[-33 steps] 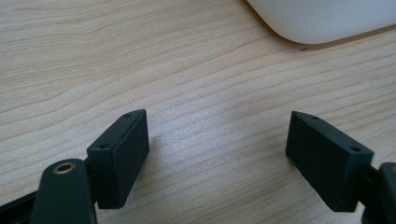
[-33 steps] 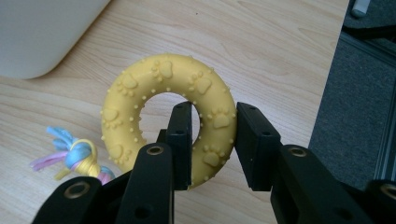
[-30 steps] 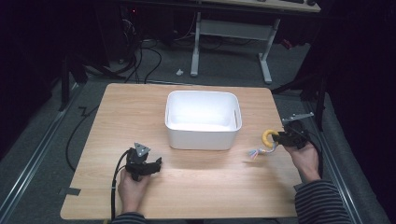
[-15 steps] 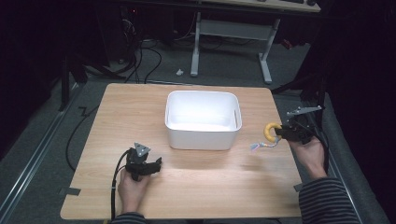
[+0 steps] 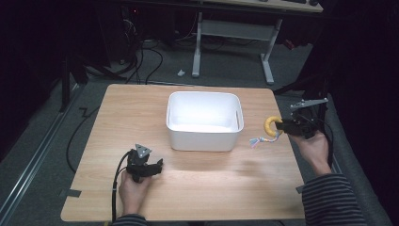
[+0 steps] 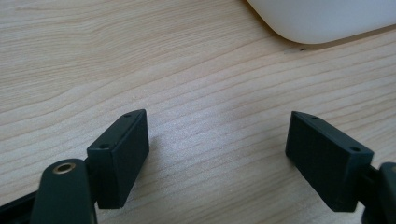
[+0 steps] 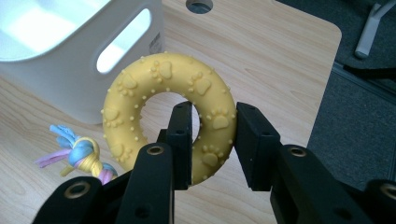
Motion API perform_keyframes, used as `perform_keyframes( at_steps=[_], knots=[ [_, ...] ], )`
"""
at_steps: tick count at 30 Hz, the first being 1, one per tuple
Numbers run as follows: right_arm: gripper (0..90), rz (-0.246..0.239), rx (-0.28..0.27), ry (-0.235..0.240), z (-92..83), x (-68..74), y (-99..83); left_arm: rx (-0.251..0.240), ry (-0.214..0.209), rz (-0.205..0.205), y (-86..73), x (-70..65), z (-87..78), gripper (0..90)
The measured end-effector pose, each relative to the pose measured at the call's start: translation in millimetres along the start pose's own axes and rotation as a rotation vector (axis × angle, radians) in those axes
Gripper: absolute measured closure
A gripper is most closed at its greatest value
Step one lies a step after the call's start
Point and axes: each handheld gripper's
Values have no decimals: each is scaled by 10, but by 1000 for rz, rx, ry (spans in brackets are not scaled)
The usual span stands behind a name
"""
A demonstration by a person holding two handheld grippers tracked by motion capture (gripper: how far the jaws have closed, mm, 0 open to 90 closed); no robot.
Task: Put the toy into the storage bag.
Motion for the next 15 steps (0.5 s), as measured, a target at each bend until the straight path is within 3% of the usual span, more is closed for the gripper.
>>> perform_keyframes(
  at_steps=[11,15],
  knots=[
    [686,33,-28,24,-22,-31,157,0,0,0,0,0,0,217],
    [686,57,-68,26,-49,-55,206,0,0,0,0,0,0,217]
  ],
)
Point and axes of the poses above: each handheld gripper's, and its own axes: z roughly forward along the jaws, y roughly out of its top, x roughly to its left, and after that the axes turned 15 degrees about -x, right-handed
